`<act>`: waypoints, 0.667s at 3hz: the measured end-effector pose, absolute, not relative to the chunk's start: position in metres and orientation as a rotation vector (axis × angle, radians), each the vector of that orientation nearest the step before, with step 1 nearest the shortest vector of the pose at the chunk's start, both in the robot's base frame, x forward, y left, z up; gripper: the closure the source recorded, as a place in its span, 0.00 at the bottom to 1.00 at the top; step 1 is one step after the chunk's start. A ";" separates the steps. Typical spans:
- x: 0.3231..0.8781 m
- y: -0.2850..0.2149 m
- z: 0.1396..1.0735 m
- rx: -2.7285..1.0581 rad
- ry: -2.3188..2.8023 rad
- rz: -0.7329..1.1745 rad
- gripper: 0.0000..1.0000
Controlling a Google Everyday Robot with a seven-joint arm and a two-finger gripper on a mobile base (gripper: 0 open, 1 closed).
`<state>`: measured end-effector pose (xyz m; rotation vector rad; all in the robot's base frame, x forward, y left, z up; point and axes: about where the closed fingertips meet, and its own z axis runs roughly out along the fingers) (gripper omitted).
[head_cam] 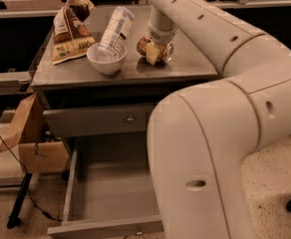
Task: Pick orange can from middle drawer and place on counter
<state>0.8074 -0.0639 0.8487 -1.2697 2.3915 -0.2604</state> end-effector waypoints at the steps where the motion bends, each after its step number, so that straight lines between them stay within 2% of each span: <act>1: 0.811 -0.070 0.848 -1.240 2.455 -0.228 0.39; 2: 0.809 -0.081 0.853 -1.204 2.478 -0.218 0.16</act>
Offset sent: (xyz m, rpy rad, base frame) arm 0.0043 -0.0329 0.0233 0.0412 0.0558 -0.1028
